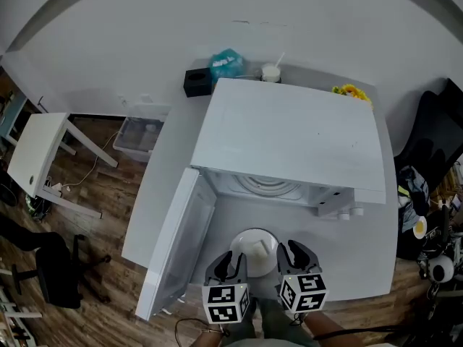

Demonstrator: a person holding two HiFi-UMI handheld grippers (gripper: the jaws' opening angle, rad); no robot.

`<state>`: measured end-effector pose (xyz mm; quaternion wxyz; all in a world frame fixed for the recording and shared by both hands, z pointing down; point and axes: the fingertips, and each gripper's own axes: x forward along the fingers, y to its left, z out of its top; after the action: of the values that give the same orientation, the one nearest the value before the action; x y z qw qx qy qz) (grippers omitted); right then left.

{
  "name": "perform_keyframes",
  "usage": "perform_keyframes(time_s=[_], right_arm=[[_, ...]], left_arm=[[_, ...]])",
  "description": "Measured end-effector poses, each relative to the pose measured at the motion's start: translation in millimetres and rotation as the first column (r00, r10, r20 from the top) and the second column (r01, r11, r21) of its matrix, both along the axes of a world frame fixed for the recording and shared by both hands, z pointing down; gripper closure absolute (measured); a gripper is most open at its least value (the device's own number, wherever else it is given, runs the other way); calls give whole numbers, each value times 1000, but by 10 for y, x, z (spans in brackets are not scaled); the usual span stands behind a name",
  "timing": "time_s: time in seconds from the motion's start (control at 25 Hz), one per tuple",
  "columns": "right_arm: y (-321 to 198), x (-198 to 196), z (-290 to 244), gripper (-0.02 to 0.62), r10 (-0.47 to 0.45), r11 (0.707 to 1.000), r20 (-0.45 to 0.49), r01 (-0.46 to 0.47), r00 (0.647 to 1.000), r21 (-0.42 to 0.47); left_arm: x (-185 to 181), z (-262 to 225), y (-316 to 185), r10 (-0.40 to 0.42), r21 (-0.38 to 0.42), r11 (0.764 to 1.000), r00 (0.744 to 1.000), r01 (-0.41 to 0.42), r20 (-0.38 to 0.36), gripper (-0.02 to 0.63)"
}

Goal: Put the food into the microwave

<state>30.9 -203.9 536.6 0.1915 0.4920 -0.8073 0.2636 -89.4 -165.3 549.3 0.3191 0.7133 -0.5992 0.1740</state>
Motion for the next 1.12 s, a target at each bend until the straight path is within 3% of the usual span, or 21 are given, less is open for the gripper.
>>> perform_keyframes(time_s=[0.24,0.8,1.12], right_arm=[[101,35,302,508,6,998,-19,-7,1000,-60],[173,6,726,508,13,990,-44,-19,999,-143],[212,25,793,508,23,984,-49,-31,999,-176]], left_arm=[[-77,332,100,-15,-81,997,1000,14,-10,499],[-123,721,169,-61,-188,981,997,52,-43,499],[-178,764,186,-79,-209,976,995,65,-58,498]])
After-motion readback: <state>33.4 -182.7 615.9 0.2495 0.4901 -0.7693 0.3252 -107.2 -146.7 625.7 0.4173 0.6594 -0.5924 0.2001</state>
